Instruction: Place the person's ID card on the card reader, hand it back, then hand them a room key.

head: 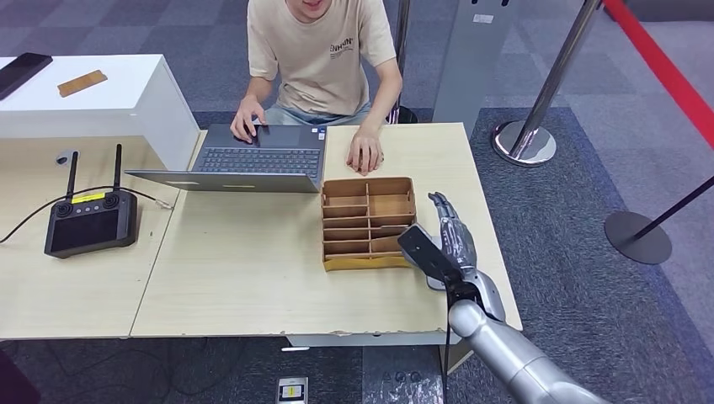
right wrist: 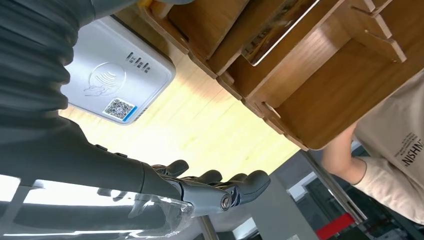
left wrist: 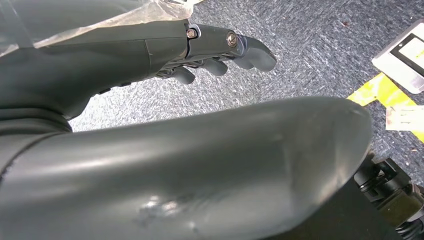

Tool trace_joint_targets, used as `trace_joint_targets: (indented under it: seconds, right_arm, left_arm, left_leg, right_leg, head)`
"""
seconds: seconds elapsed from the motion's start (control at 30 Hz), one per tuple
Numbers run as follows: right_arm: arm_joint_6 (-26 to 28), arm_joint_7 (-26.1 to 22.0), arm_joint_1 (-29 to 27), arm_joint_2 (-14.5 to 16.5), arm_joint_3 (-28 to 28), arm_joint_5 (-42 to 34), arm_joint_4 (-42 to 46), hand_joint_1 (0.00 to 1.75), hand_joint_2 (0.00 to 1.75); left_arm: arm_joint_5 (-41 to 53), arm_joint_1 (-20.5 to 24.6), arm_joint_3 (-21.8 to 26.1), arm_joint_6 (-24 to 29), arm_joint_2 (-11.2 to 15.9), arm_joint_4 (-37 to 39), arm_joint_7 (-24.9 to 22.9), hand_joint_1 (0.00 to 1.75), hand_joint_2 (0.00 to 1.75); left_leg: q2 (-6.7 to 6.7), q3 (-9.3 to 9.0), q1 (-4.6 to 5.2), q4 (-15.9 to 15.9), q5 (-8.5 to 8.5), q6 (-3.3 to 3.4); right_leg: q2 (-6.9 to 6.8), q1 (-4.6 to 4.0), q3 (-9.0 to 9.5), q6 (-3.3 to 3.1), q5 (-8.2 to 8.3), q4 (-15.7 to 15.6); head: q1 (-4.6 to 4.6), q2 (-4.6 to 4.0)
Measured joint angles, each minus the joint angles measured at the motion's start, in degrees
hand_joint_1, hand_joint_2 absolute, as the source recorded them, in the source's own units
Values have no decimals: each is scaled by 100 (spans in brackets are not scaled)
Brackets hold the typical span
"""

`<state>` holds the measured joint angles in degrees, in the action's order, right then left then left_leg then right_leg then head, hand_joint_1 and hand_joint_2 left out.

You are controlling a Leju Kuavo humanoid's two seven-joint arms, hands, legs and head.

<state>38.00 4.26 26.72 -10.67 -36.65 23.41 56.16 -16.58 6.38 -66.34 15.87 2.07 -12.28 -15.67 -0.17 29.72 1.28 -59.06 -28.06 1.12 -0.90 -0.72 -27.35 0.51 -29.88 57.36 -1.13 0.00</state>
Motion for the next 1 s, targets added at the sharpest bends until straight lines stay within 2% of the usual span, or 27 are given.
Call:
trace_joint_targets:
  seconds: [0.07,0.23,0.33,1.0]
  right_arm:
    - [62,27,4,13,1,125,-19,0,175]
    - [174,338,4,37,20,1107,-23,0,175]
    - [186,438,4,73,55,1408,-11,0,175]
    - [186,430,68,297,191,1254,14,0,175]
  left_arm:
    - [8,0,0,0,-1,0,0,0,0]
    - [45,0,0,-7,-2,0,0,0,0]
    - [56,0,0,-11,-8,0,2,0,0]
    - [154,0,0,9,-53,0,28,0,0]
  left_leg:
    - [0,0,0,0,0,0]
    - [0,-1,0,0,0,0]
    - [0,-2,0,0,0,0]
    - [0,-2,0,0,0,0]
  right_leg:
    - [0,0,0,0,0,0]
    - [0,0,0,0,0,0]
    - [0,0,0,0,0,0]
    - [0,0,1,0,0,0]
  head:
    - [0,0]
    - [0,-1]
    - [0,0]
    - [1,0]
